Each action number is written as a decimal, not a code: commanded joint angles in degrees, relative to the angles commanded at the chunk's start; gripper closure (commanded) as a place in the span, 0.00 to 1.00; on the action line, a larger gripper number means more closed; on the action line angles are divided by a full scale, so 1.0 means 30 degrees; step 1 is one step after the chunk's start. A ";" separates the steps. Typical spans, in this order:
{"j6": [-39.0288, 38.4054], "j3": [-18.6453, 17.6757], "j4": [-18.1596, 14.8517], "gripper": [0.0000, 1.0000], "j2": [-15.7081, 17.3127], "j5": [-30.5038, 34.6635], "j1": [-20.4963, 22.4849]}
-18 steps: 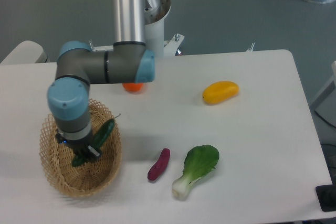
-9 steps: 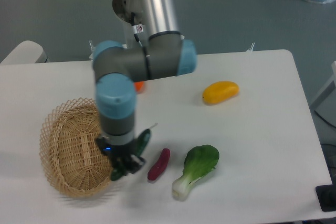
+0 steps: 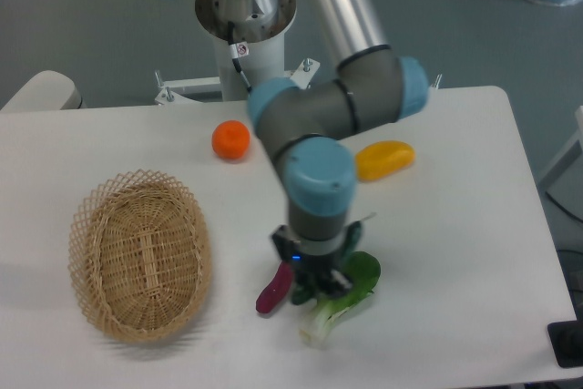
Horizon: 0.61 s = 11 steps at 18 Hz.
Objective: Pick up the cucumber from the basket
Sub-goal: 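Lift the cucumber out of the basket and carry it toward the bok choy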
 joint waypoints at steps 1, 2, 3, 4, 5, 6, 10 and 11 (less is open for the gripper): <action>0.0352 0.0206 0.0000 0.77 -0.0235 0.0000 0.0175; 0.0704 0.0382 0.0000 0.77 -0.0440 0.0000 0.0351; 0.0997 0.0558 0.0000 0.77 -0.0674 0.0000 0.0498; 0.1145 0.0705 0.0000 0.77 -0.0967 0.0029 0.0558; 0.1176 0.0822 0.0000 0.77 -0.1173 0.0029 0.0703; 0.1292 0.0998 -0.0029 0.77 -0.1233 0.0000 0.0966; 0.2607 0.1847 -0.0963 0.77 -0.1643 0.0000 0.1203; 0.2844 0.1965 -0.1170 0.77 -0.1702 0.0058 0.1174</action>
